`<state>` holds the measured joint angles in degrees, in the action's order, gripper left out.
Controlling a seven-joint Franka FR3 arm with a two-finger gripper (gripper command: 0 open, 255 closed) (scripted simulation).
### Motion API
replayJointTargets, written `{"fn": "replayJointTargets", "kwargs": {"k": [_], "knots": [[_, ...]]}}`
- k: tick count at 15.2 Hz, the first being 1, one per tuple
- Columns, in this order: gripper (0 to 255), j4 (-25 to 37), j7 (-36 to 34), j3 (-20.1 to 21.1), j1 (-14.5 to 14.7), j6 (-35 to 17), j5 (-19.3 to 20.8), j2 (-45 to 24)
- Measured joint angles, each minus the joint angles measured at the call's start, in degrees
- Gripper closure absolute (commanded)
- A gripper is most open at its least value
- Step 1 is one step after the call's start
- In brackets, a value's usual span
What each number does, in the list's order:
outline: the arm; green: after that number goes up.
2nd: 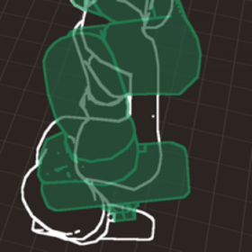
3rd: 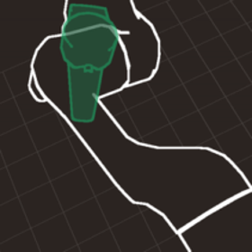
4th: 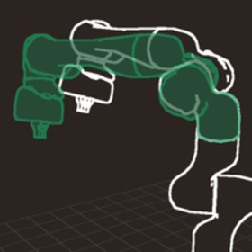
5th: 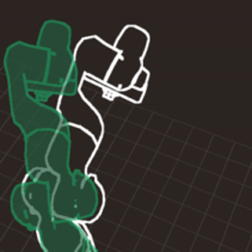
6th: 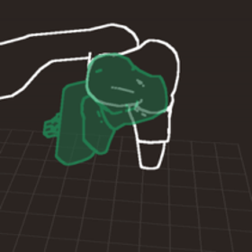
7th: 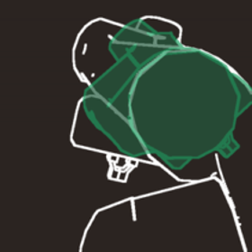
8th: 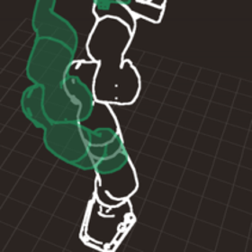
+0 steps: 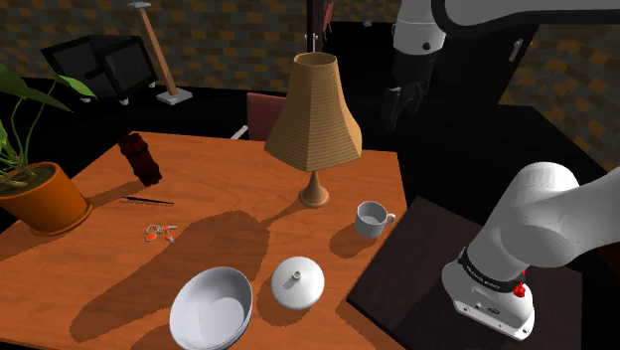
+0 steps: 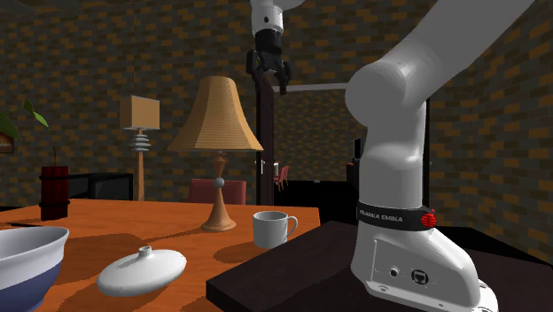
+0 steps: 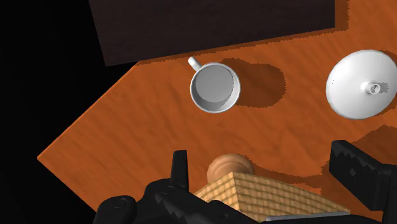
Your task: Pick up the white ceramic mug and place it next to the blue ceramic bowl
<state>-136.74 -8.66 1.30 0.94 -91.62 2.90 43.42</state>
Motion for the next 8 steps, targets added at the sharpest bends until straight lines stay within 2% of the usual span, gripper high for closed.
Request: {"fn": "replayJointTargets", "kwargs": {"k": [3, 8], "knots": [[0, -2.2, -0.2, 0.0, 0.0, -2.0, -0.1, 0.2], [0, -11.1, -1.3, 0.5, 0.3, -11.1, -0.6, -0.3]]}}
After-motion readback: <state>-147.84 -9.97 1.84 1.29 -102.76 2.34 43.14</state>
